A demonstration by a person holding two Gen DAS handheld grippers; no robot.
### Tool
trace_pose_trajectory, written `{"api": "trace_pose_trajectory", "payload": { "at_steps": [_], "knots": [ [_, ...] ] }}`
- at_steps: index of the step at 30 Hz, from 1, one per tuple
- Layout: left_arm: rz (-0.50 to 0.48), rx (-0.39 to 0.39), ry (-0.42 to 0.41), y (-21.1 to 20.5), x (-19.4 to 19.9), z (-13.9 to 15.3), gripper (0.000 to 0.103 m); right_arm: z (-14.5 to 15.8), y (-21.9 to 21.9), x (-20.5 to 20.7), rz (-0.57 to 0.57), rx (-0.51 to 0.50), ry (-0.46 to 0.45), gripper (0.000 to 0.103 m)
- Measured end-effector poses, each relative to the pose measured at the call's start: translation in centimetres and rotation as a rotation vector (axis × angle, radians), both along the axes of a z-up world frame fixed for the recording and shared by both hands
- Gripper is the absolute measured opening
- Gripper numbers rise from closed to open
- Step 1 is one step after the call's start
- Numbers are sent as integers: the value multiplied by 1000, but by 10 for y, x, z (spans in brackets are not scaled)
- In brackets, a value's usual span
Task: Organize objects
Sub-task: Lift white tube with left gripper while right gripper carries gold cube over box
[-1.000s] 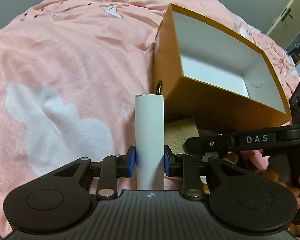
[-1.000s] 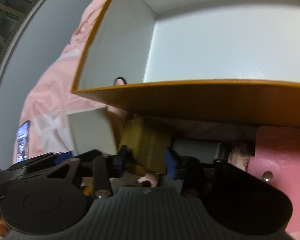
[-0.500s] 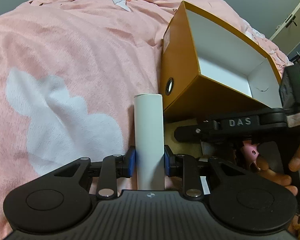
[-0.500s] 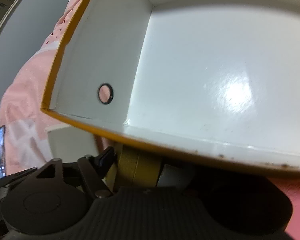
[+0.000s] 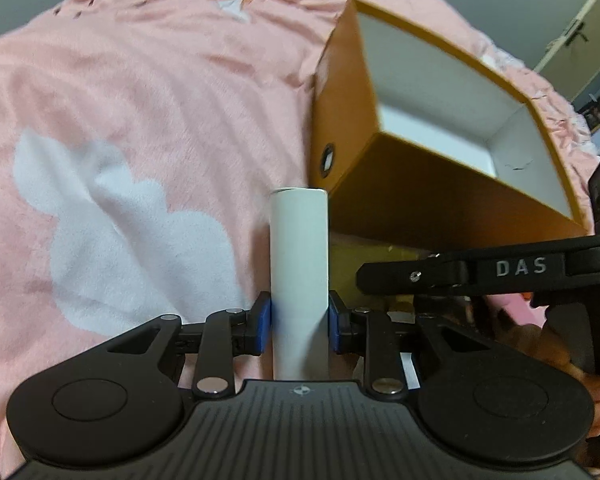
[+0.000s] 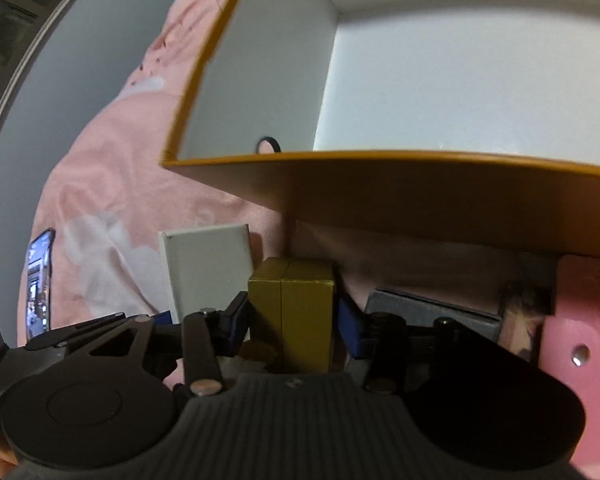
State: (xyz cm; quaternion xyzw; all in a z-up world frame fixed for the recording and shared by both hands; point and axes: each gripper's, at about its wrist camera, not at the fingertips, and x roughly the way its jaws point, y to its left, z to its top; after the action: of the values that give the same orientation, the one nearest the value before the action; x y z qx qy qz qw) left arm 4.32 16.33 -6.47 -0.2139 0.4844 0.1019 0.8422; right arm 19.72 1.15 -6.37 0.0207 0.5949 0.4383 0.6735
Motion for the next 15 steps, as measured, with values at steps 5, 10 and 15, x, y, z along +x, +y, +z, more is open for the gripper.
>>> {"api": "trace_pose_trajectory", "payload": {
  "at_steps": [5,10,15],
  "knots": [
    [-27,64,-116,-8,-15,41,31,49,-37,-14,-32,83,-165,48],
    [-84,136,-222,-16,-17,91,31,96,-65,-9,-67,193,-213,48],
    [-158,122,-310,-18,14,138,31,135,-80,7,-132,246,-314,48]
  ]
}}
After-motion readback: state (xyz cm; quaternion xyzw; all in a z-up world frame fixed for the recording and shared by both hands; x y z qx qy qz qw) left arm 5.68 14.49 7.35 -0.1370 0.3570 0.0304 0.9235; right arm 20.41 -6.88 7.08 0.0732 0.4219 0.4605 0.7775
